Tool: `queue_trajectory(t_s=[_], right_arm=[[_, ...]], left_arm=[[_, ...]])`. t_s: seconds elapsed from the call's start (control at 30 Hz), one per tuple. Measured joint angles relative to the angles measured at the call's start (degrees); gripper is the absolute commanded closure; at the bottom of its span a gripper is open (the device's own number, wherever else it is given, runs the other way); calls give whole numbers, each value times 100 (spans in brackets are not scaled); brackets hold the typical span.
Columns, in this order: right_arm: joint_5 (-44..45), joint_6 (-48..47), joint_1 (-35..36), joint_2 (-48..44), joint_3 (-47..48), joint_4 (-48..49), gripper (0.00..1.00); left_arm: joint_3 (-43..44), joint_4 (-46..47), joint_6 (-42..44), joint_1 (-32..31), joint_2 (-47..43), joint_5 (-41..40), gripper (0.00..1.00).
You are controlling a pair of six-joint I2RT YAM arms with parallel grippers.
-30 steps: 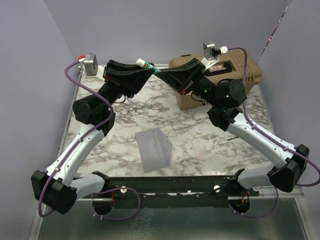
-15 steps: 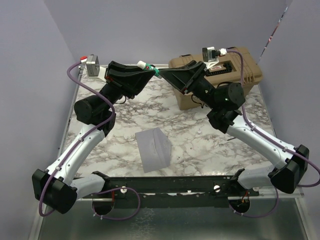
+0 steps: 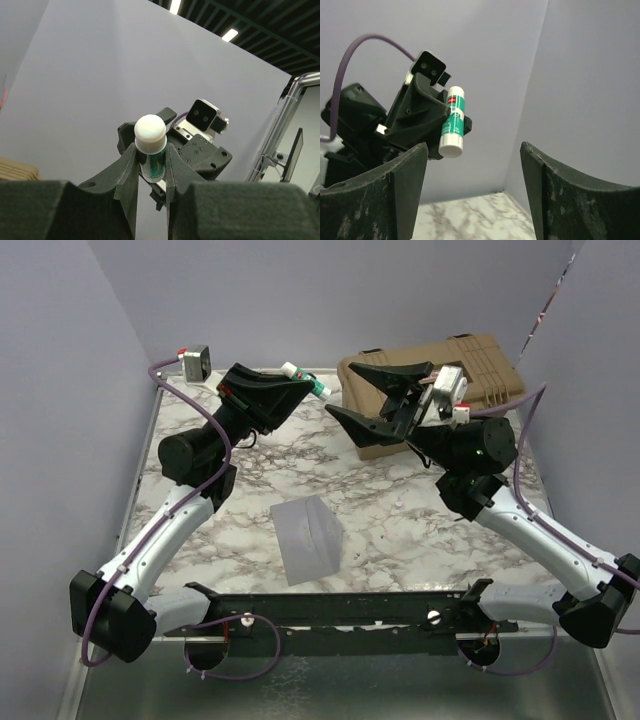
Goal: Place the letter into the envelope and seal it
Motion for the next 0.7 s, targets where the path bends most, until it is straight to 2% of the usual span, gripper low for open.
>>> queue_trajectory(t_s=[0.13,0.3,0.47,0.7], right_arm=[[-411,-1182,0,63,0,-90,30],[-728,-2105,0,326,229,-166,35],[-999,-2524,0,531,457,-260,37],[-1141,-2643,0,765,723,-249,41]], left_arm=[[-92,-9,-358,0,-2,-72,100],[-94,-2,-581,-2,-2,-72,100],[-94,-2,-697,-20,0,-74,100],[-131,0,-737,-39,-2,-122,100]])
